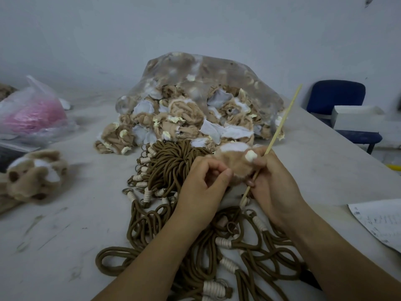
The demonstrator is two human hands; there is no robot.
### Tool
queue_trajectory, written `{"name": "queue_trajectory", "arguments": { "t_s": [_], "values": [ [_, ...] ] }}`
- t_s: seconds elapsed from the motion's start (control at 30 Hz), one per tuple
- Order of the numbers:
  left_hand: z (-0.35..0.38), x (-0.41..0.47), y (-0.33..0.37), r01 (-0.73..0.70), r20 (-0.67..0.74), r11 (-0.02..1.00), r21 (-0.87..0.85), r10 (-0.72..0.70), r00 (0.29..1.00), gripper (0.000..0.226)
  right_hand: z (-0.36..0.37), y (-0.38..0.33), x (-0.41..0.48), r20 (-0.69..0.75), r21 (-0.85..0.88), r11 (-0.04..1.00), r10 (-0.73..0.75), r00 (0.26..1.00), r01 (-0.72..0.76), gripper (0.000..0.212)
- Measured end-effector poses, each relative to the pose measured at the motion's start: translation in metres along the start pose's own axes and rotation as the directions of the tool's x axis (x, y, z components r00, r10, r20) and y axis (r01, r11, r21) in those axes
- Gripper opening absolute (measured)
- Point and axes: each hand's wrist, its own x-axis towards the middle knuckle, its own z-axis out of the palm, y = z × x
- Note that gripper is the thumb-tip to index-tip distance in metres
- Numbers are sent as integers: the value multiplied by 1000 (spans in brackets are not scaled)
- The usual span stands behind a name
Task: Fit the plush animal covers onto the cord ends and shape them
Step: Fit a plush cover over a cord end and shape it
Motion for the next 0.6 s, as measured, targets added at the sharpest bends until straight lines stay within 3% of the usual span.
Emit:
{"name": "queue_trajectory", "arguments": {
  "t_s": [0.07, 0.1, 0.17, 0.2, 0.3, 0.37, 0.5, 0.6],
  "values": [
    [1, -2, 2, -113, -17, 991, 72, 115, 993, 12, -1, 3, 0, -9, -74, 997, 3, 1000, -4, 31],
    [1, -2, 3, -157, -29, 982, 102, 161, 987, 12, -1, 5, -1, -21, -227, 974, -19, 1000, 14, 41],
    [1, -3, 2, -215, -53, 967, 138, 224, 973, 11, -1, 9, -2, -28, -538, 842, -52, 998, 29, 43],
    [1, -3, 1, -230, -57, 963, 143, 240, 969, 10, -2, 9, -3, -32, -589, 808, -39, 999, 13, 39],
    [0, -2, 0, -236, -57, 961, 144, 246, 967, 9, -6, 8, -2, 73, -501, 862, 135, 988, -81, 32],
    [1, -2, 0, -222, -60, 965, 137, 232, 971, 11, -6, 4, -3, 93, -473, 874, 175, 980, -111, 26],
    [2, -2, -1, -156, -53, 978, 135, 165, 985, 29, -6, 5, -2, 2, -600, 799, 46, 999, -35, 14],
    [2, 0, -5, -128, 3, 956, 264, 132, 991, 26, -5, 8, -2, 0, -627, 779, -44, 999, 34, 16]
  ]
}}
